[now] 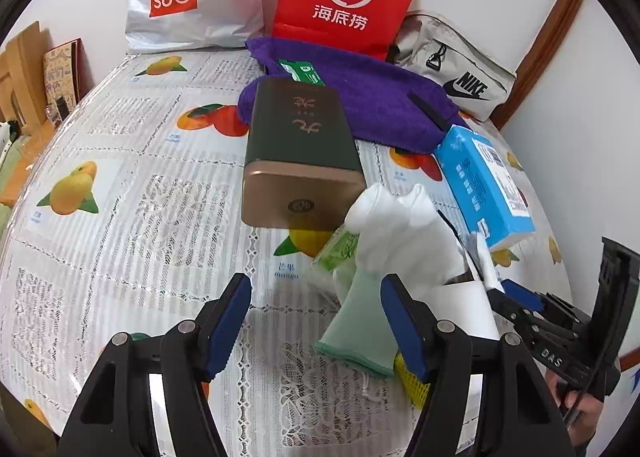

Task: Organize soft objects
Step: 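Grasp the white rolled sock with the right gripper while the left gripper returns to the pile, then grasp the white sock with green mesh cuff with the left gripper while the right holds its sock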

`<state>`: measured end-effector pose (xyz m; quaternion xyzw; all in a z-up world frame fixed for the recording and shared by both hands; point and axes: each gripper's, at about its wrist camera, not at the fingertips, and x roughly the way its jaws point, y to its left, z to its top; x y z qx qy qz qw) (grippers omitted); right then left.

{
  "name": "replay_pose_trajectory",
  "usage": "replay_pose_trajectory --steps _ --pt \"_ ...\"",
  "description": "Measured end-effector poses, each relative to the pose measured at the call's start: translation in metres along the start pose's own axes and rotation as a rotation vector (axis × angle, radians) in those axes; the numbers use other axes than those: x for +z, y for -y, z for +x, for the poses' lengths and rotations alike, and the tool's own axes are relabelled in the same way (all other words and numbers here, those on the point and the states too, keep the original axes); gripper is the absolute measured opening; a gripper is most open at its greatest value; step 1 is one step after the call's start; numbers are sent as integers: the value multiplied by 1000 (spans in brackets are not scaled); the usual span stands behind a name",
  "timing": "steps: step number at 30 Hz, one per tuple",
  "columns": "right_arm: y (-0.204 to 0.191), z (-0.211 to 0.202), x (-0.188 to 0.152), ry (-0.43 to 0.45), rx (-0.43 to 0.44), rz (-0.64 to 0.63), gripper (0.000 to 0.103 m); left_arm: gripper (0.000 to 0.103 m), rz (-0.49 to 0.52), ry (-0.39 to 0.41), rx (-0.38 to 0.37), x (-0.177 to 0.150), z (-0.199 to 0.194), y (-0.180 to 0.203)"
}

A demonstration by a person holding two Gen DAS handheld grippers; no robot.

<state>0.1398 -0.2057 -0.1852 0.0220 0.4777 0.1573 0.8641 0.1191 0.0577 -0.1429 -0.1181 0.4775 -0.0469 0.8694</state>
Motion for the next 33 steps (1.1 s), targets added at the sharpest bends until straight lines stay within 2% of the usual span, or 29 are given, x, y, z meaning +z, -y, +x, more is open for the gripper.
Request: replay_pose_trajectory --steps 1,2,3,4,9,16,23,25,26,28,30,33 --pt "0 3 0 -5 0 10 43 65 1 0 -10 -1 1 -1" --pt "1 6 0 -6 1 18 36 65 2 -2 -18 -2 1 -1" --pt "2 7 -1 -7 4 22 24 65 4 -4 -24 -3 1 -2" --pt "2 9 -1 -12 6 21 23 65 9 -7 -28 -4 2 -1" --pt "1 -2 -1 36 10 13 22 65 25 -16 -19 -11 3 -3" --pt "7 -26 -5 85 -2 5 22 68 64 -45 -42 -20 11 4" --pt "22 -32 -27 78 -99 -21 22 68 102 -62 -54 -27 27 17" --pt "30 -25 -31 55 -102 -2 22 62 120 -58 -43 -28 31 22" --pt "32 -23 -32 48 -104 5 22 48 130 -56 -34 -29 32 24" --pt "35 -19 -34 45 -96 18 24 34 155 -50 -24 -29 32 28" --pt "35 -19 -34 55 -92 25 25 13 166 -49 -56 -28 29 28" --pt "32 -16 -33 61 -98 13 25 11 187 -14 -54 -26 15 27"
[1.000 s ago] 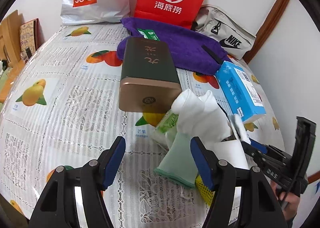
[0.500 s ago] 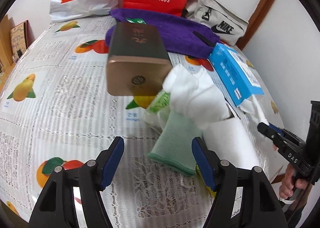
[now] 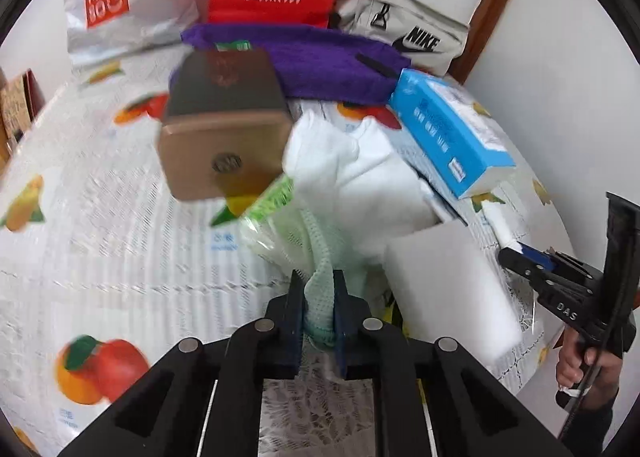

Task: Organize soft objects
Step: 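Grasp the white sock with green mesh cuff with the left gripper while the right holds its sock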

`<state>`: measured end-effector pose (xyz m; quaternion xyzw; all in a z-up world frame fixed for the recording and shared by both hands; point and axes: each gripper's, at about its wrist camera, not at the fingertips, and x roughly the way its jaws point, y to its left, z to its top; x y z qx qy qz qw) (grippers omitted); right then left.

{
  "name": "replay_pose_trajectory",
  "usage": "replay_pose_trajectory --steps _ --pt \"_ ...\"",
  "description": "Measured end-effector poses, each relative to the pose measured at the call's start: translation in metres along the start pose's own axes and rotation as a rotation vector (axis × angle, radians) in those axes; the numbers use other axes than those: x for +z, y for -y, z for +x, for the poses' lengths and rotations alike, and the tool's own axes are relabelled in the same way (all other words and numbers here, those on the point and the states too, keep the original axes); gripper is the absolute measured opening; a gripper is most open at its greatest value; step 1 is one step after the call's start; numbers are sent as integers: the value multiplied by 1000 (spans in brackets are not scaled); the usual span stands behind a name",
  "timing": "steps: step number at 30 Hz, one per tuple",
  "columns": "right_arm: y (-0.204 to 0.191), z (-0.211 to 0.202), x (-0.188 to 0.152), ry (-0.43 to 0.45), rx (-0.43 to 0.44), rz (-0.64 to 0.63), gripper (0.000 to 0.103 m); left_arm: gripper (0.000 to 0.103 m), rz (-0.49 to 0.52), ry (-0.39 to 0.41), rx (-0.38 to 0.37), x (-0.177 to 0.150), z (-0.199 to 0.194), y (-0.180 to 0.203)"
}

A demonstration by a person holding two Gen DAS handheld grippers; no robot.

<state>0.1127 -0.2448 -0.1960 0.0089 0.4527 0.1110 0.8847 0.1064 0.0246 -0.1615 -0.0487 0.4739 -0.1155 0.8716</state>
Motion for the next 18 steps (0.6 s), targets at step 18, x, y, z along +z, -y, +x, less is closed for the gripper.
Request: replay_pose_trajectory --steps 18 --pt "-7 2 1 13 -24 -30 24 12 -125 -2 126 -12 -28 -62"
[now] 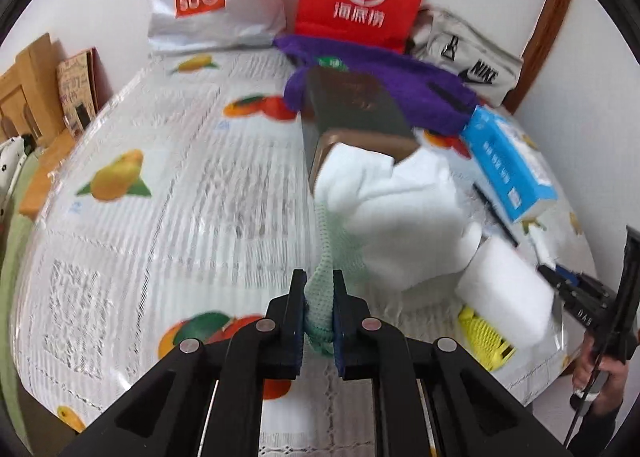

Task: Organize soft objects
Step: 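Grasp the white sock with green mesh cuff with the left gripper while the right holds its sock, then lift the white sock with the left gripper while the right carries its sock toward the towel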

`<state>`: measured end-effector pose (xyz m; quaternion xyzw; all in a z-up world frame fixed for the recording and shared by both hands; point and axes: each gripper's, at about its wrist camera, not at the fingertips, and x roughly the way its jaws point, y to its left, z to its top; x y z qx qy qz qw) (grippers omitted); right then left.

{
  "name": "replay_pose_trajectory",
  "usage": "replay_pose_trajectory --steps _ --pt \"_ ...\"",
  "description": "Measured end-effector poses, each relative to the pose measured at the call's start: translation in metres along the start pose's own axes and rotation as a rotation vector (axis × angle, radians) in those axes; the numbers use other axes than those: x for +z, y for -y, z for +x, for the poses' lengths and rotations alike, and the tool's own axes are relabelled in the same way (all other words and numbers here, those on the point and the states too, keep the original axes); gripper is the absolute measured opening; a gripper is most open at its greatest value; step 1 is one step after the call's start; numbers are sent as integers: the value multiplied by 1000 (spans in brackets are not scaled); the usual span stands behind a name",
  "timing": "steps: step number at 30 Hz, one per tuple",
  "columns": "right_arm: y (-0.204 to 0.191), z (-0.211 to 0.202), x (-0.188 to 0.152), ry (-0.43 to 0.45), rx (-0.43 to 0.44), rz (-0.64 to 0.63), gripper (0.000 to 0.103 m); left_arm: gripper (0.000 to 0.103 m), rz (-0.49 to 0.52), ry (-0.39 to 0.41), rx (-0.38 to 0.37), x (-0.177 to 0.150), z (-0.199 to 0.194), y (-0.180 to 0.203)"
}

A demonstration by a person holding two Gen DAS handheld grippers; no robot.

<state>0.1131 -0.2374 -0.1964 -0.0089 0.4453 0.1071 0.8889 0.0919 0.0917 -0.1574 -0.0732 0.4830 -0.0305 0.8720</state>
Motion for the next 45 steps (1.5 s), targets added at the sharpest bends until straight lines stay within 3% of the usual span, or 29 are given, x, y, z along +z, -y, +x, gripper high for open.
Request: replay_pose_trajectory --steps 1,3,6,9,15,22,24,27,30,37,45 --pt "-1 0 0 -2 -2 -6 24 15 6 -1 4 -1 1 1" --pt "-2 0 0 -4 -6 -12 25 41 26 5 19 -1 3 7" --pt "-4 0 0 -8 -13 -27 26 62 45 32 1 2 2 16" --pt "-4 0 0 -8 -8 -29 28 71 69 48 -32 7 5 25" --pt "-11 2 -2 -4 -4 -56 43 73 84 23 -46 16 24 41" --pt "-12 3 0 4 -5 -62 44 69 67 47 -48 18 35 45" --pt "-11 4 0 6 -12 -59 36 43 60 56 -64 18 35 43" --pt "-9 2 -1 11 -33 -59 24 27 43 66 -89 18 30 38" --pt "-1 1 1 7 -10 -22 22 20 21 80 -98 18 20 31" --pt "3 -5 2 11 -3 0 22 17 -24 125 -104 16 -5 16" --pt "1 -22 6 33 0 -13 22 17 -73 160 -169 19 -29 11"
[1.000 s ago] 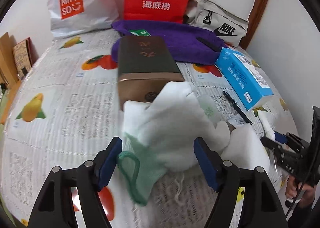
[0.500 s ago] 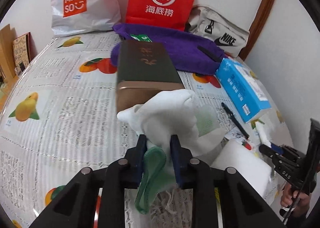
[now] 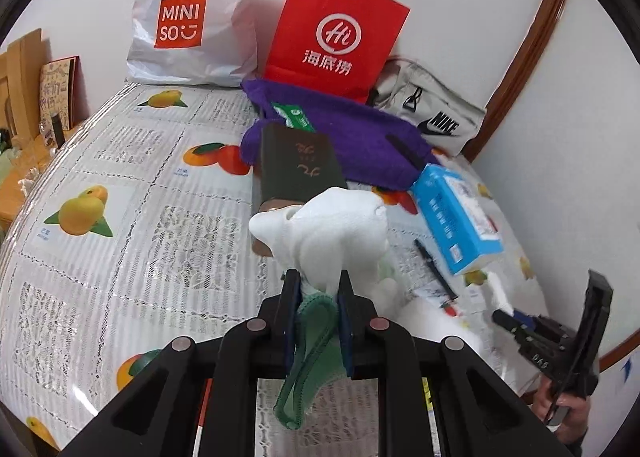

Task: Organize soft objects
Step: 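Lift the white sock with the left gripper while the right carries its sock toward the towel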

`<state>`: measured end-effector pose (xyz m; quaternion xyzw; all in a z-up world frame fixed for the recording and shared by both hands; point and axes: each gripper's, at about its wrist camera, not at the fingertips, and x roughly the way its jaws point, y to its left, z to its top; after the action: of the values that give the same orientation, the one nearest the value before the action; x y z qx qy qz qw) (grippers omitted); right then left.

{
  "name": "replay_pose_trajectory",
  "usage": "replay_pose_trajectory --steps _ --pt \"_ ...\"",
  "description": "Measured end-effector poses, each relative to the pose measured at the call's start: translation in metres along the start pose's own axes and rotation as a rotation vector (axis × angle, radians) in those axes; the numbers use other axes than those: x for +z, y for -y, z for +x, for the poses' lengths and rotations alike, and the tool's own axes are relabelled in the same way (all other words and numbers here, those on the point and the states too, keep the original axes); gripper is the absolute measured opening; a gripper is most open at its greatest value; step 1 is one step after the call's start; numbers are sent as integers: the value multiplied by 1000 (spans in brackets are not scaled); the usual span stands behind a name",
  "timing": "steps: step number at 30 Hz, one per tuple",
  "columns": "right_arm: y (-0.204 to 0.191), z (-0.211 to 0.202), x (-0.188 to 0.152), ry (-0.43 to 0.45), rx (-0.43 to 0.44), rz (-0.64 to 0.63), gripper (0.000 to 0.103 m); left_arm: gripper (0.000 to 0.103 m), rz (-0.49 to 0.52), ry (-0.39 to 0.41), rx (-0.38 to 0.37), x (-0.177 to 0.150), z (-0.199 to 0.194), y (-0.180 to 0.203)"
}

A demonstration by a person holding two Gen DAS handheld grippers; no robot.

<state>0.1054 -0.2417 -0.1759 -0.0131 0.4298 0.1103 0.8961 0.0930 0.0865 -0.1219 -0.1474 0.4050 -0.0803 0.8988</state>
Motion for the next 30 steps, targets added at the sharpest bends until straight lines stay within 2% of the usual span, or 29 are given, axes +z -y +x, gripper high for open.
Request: replay_pose_trajectory --steps 2,4,6,9,13,15,17,18,19,20,21,22,23,30 --pt "-1 -2 0 -2 1 -1 22 17 11 -5 23 0 1 2" --pt "0 -2 0 -5 5 1 22 22 34 -23 67 -2 7 3" --pt "0 -2 -2 -12 7 4 22 42 36 -39 111 -5 13 2" --pt "1 0 -5 -21 8 7 22 53 33 -44 122 -6 21 0" --pt "1 5 -6 -36 6 7 22 58 69 -67 151 -5 35 5" --pt "2 7 -5 -40 6 8 22 64 87 -72 156 -4 41 9" --pt "2 10 -5 -47 8 9 22 64 121 -81 179 -3 51 14" --pt "2 11 -5 -51 9 8 22 60 139 -87 197 -4 55 16" --pt "1 13 -6 -57 9 6 22 50 151 -88 196 -5 57 17" --pt "1 14 -6 -61 8 4 22 29 154 -89 191 -5 57 16" --pt "0 14 -6 -63 7 2 22 20 151 -91 183 -5 57 16" --pt "0 14 -6 -63 5 -1 22 18 148 -83 172 -4 54 15" --pt "0 13 -5 -60 5 -2 22 11 145 -75 163 -3 50 14" --pt "3 0 8 -21 8 -6 22 11 106 -12 121 15 17 12"
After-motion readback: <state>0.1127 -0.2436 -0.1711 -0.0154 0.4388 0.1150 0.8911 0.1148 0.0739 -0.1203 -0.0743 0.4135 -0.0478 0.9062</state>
